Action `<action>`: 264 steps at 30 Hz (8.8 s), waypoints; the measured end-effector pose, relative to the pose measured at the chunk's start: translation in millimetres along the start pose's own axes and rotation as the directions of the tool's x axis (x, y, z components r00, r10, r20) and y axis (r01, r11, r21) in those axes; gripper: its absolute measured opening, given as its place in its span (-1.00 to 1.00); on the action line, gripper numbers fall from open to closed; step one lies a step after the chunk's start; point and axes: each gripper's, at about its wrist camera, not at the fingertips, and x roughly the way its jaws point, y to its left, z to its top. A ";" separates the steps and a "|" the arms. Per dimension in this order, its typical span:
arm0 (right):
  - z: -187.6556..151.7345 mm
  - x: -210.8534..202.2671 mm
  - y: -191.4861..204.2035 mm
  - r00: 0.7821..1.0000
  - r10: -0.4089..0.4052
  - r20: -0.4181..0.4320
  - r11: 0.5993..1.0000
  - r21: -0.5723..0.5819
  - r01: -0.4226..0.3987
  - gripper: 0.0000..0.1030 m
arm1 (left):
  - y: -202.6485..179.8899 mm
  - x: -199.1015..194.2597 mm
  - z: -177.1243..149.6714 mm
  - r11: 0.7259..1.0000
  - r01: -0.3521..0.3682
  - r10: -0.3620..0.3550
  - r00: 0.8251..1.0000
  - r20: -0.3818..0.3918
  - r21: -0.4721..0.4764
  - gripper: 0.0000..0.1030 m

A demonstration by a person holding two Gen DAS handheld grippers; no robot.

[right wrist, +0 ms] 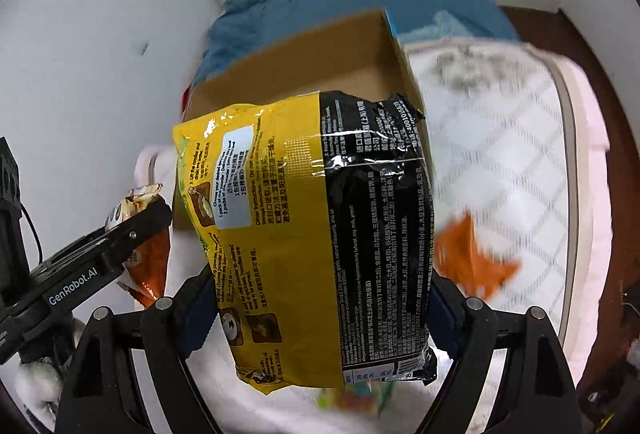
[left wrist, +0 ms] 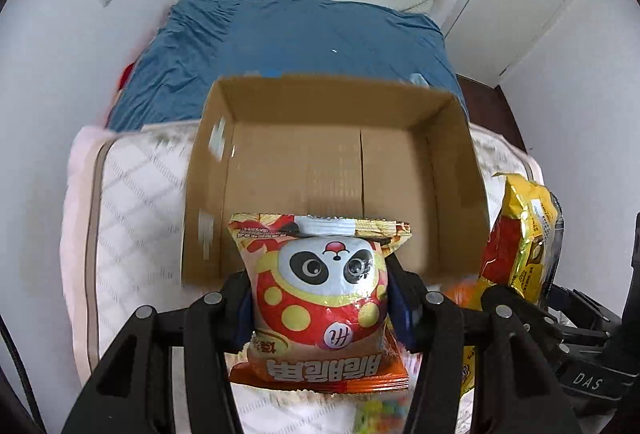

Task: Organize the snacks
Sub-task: 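Carry both packs into the cardboard box and open both tools, then withdraw both tools from the box back over the snack pile, then grasp the Franzzi cookie pack with the left tool while the right tool grasps the red spicy strip pack, then carry both packs into the cardboard box and open both tools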

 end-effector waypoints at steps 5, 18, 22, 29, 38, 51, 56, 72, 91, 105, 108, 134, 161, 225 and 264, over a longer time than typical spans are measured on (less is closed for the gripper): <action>65.2 50.1 28.5 0.998 -0.063 -0.012 0.998 0.016 0.064 0.72 | 23.5 47.5 65.1 1.000 0.003 -0.003 0.998 -0.069 -0.001 -0.01; 138.3 196.2 30.7 0.961 -0.216 -0.171 0.976 -0.036 0.213 0.72 | 34.5 162.7 117.4 0.998 0.043 -0.051 0.960 -0.276 -0.036 0.00; 145.9 223.3 15.2 0.951 -0.235 -0.199 0.972 -0.041 0.231 0.72 | 27.3 183.8 116.2 0.999 0.032 -0.035 0.949 -0.314 -0.016 -0.01; 152.6 251.2 15.7 0.934 -0.251 -0.253 0.968 -0.086 0.237 0.75 | 17.6 196.9 114.5 1.000 0.004 0.002 0.949 -0.315 0.016 0.17; 154.2 250.7 37.4 0.938 -0.265 -0.223 0.961 -0.137 0.239 0.90 | 25.7 177.2 114.6 0.999 -0.037 0.039 0.968 -0.248 0.015 0.82; 114.5 155.0 56.8 0.968 -0.249 -0.017 0.961 -0.129 0.245 0.92 | 31.4 86.6 81.0 0.999 -0.047 0.047 0.999 -0.014 -0.009 0.83; 73.4 96.7 59.5 0.964 -0.245 0.107 0.956 -0.140 0.258 0.92 | 28.6 40.5 42.5 0.998 -0.063 0.064 0.995 0.075 -0.011 0.83; -68.8 -45.9 65.6 0.933 -0.179 0.312 0.960 -0.154 0.236 0.91 | 1.3 -93.3 -94.4 0.990 -0.136 0.118 0.954 0.274 0.045 0.83; -143.9 -130.1 55.0 0.929 -0.104 0.356 0.972 -0.162 0.170 0.92 | -22.1 -153.0 -158.7 0.989 -0.133 0.106 0.939 0.329 0.061 0.83; -156.9 -8.0 -17.5 0.994 -0.107 -0.037 0.993 -0.044 0.106 0.92 | 6.1 -45.0 -179.6 0.981 -0.195 0.194 0.980 0.042 0.022 0.83; -155.0 27.2 -32.5 0.982 -0.135 -0.130 0.989 -0.084 0.125 0.92 | 16.8 -5.3 -182.1 0.976 -0.216 0.217 0.975 -0.042 0.027 0.83; -128.3 181.3 -72.2 0.839 -0.304 -0.452 0.909 -0.403 0.112 0.28 | 38.9 104.9 -171.1 0.982 -0.176 0.188 0.945 -0.269 0.067 0.83; -164.8 153.2 -111.5 0.836 -0.230 -0.498 0.969 -0.202 0.146 0.23 | 35.1 139.5 -193.6 0.992 -0.100 0.120 0.928 -0.353 0.074 0.06; 49.9 29.6 29.9 0.998 0.056 -0.014 0.990 0.127 -0.054 0.04 | 44.1 49.3 15.2 0.996 -0.055 0.050 0.996 -0.071 -0.072 0.09; 48.0 139.4 28.8 0.956 -0.242 -0.165 0.967 -0.117 0.224 0.88 | 43.7 108.4 8.7 0.996 -0.040 0.021 0.975 -0.221 -0.081 0.74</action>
